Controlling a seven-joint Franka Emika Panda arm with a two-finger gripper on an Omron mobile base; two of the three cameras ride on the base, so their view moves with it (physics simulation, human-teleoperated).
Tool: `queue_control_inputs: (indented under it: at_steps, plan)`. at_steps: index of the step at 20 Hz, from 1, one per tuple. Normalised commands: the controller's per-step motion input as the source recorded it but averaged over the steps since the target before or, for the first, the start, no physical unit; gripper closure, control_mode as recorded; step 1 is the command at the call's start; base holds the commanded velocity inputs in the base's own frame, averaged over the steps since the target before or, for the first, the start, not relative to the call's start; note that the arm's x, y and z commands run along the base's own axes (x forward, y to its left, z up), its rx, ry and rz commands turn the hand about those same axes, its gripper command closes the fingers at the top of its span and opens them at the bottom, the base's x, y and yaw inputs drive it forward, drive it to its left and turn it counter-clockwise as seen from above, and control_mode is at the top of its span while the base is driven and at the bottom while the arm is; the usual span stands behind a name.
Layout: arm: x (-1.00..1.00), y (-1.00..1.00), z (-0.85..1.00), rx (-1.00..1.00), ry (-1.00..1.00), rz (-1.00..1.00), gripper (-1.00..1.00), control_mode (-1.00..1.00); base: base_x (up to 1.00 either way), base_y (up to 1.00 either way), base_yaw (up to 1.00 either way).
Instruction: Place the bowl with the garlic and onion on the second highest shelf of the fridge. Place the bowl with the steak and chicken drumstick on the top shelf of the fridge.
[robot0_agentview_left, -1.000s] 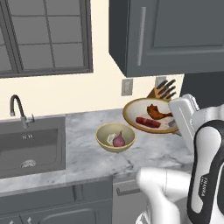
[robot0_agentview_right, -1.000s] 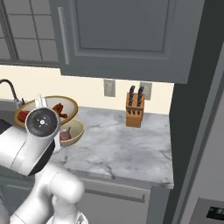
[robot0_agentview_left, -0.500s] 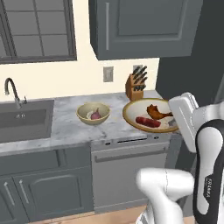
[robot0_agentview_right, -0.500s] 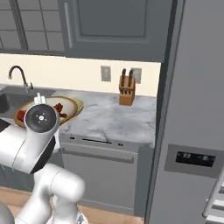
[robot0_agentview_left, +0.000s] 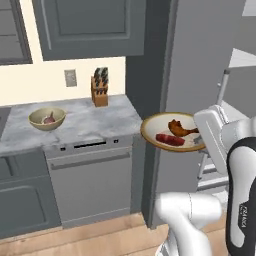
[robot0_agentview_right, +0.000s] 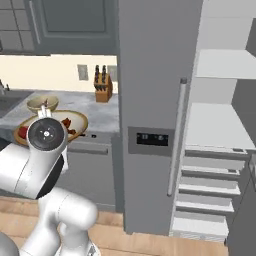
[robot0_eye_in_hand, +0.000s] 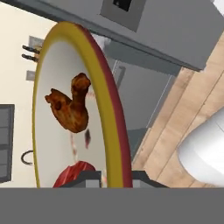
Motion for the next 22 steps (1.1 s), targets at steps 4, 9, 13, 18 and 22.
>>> queue_control_inputs:
  at_steps: [4,9,13,18,22]
  plan:
    - [0.00,0.00,0.00,0.00,0.00,0.00,1.00,1.00,0.65,-1.00,-0.30]
    - [0.00,0.00,0.00,0.00,0.00,0.00,1.00,1.00,0.70,-1.00,-0.31]
    - [0.00,0.00,0.00,0.00,0.00,0.00,1.00,1.00,0.60,-0.52,-0.16]
    - [0.00,0.00,0.00,0.00,0.00,0.00,1.00,1.00,0.44,-0.19,0.00]
    - [0.00,0.00,0.00,0.00,0.00,0.00,1.00,1.00,0.53,-0.32,-0.04]
